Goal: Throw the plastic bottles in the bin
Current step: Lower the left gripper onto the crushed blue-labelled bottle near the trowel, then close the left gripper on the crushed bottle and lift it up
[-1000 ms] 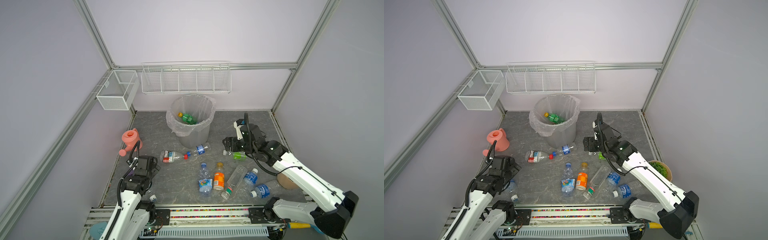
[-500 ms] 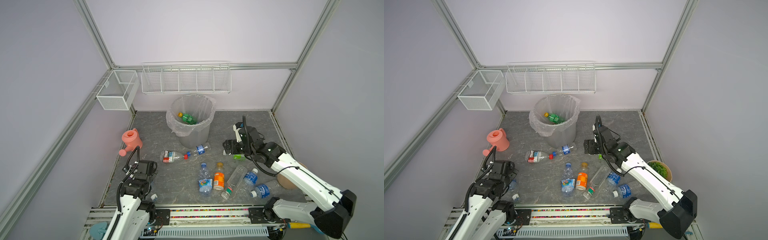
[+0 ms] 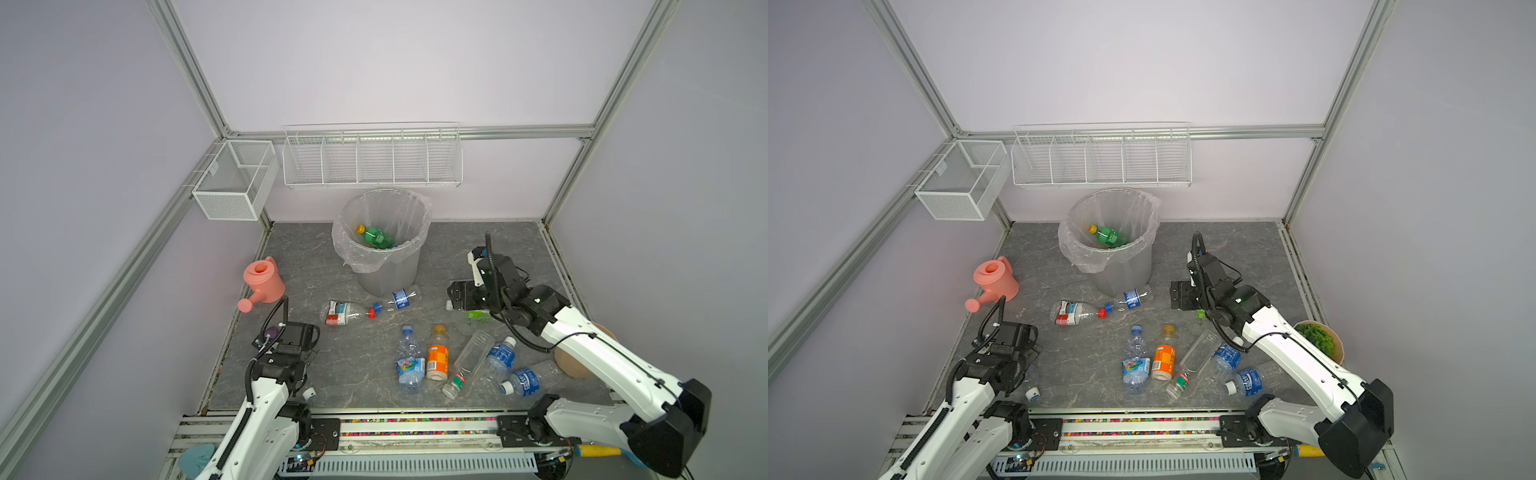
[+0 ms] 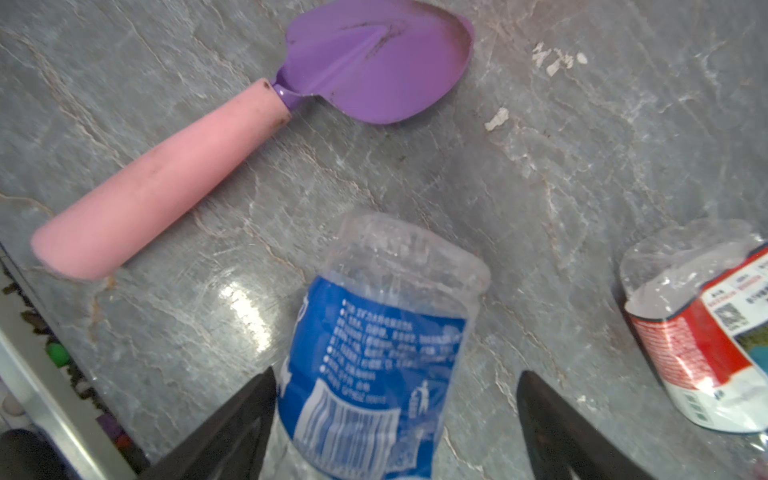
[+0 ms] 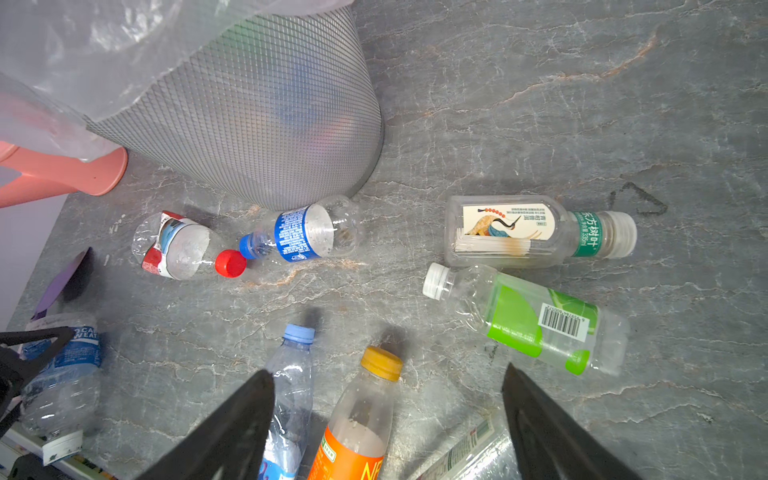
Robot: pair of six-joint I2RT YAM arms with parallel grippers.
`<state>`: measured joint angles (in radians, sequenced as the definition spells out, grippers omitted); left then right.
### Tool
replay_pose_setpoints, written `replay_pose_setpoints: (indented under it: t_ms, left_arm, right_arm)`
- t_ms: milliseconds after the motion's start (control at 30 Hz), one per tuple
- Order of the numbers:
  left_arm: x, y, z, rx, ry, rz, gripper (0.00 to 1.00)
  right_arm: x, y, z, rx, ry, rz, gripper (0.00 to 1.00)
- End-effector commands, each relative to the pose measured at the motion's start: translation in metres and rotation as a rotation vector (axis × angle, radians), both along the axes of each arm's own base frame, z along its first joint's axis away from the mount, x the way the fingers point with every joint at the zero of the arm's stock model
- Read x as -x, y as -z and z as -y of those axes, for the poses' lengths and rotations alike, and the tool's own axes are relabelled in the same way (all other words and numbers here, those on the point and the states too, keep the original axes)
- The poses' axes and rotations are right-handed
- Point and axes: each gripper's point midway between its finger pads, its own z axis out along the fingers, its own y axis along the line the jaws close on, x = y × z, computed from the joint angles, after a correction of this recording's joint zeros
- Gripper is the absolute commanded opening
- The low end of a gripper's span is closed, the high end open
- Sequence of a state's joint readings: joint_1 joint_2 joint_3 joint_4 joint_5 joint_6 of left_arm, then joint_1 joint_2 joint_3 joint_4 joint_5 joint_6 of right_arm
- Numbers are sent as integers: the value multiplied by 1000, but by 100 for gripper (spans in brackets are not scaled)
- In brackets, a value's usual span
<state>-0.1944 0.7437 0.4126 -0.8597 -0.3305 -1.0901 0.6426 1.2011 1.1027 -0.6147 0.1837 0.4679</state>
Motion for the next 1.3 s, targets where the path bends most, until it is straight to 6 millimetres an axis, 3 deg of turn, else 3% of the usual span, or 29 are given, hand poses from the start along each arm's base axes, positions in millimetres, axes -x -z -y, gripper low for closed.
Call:
replay_pose_setpoints:
  t_ms: [0, 300, 533, 667, 800, 900, 1267]
  left_arm:
    - [3, 17, 2, 20, -9, -35, 87]
    - [2, 22, 4, 23, 2, -38, 67]
    - [0, 15, 4, 28, 2, -9, 40]
    - [-7, -4, 6, 45, 5, 63, 23]
    - [-23, -31, 10, 65, 8, 146, 10]
    - [-38, -63, 10, 41, 47, 213, 0]
    - [-85, -188, 9, -24, 92, 502, 0]
  right_arm:
    - [-2, 3, 3, 7, 13, -1, 89]
    - [0, 3, 7, 6, 23, -8, 89]
    - [1, 2, 7, -1, 25, -8, 88]
    - [1, 4, 7, 0, 27, -16, 88]
    - [3, 7, 7, -6, 31, -29, 88]
    - [5, 11, 8, -7, 36, -36, 89]
    - [12, 20, 14, -13, 52, -56, 88]
